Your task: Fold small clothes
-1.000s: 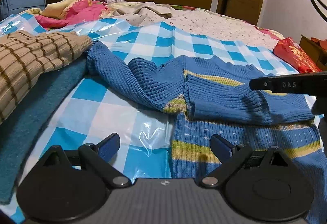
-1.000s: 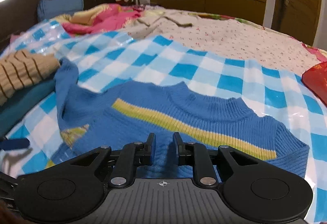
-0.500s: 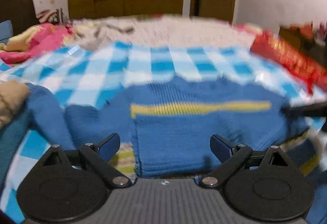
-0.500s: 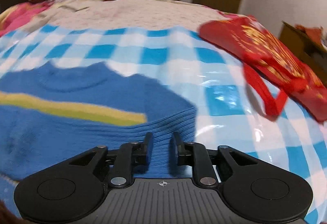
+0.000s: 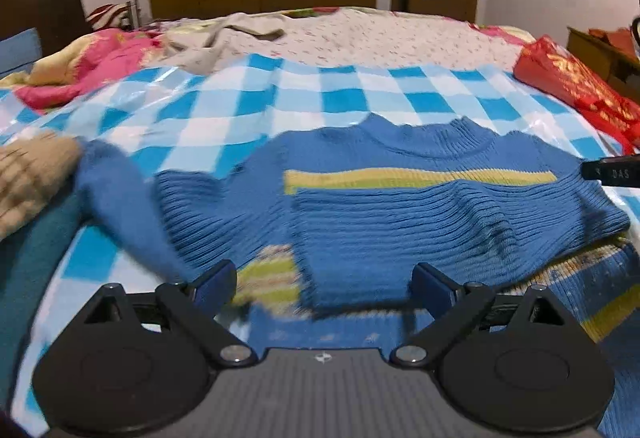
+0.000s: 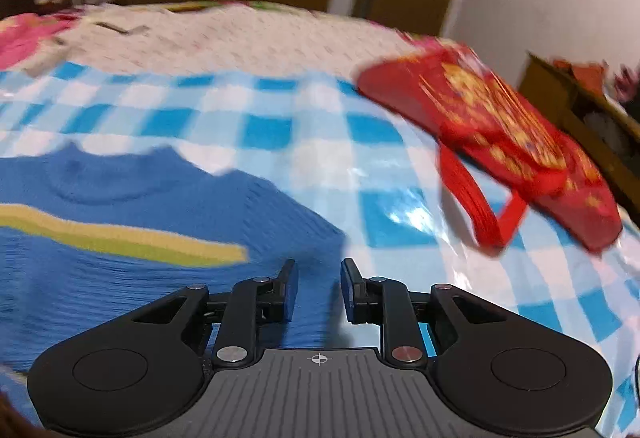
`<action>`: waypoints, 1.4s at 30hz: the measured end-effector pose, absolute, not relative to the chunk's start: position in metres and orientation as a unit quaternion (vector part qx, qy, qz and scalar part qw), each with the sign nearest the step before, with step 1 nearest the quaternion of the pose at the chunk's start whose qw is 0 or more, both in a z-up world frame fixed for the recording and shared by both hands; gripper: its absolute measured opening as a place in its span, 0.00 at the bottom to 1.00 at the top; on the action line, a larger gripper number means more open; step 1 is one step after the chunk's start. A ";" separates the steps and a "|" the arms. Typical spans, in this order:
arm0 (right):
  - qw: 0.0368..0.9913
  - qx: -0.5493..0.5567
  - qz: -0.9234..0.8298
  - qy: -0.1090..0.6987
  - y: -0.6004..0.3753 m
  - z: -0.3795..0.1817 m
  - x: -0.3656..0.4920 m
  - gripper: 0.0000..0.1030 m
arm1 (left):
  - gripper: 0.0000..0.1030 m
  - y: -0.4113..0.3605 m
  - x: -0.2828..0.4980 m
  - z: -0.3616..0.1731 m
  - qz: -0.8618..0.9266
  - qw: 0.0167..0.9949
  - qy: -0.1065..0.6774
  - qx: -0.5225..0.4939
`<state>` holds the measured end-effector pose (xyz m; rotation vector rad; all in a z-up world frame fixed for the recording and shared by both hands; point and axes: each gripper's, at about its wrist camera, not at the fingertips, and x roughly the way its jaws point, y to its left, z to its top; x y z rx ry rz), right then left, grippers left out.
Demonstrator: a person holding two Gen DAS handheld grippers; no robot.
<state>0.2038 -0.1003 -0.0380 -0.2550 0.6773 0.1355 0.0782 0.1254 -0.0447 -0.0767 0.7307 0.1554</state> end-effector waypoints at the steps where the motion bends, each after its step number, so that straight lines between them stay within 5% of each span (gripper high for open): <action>1: 0.933 -0.123 0.085 0.328 -0.091 -0.033 0.199 0.23 | 1.00 0.130 0.070 -0.042 0.080 0.930 0.356 -0.046; 20: 0.801 -0.032 0.413 0.433 0.200 -0.024 0.246 0.24 | 1.00 0.195 0.012 -0.039 0.163 0.946 0.272 -0.062; 36: 0.657 0.205 0.495 0.531 0.228 -0.071 0.292 0.27 | 1.00 0.229 0.012 -0.053 0.173 0.935 0.281 -0.132; 42: 0.649 0.188 0.512 0.531 0.245 -0.067 0.294 0.27 | 1.00 0.222 0.013 -0.054 0.173 0.936 0.283 -0.120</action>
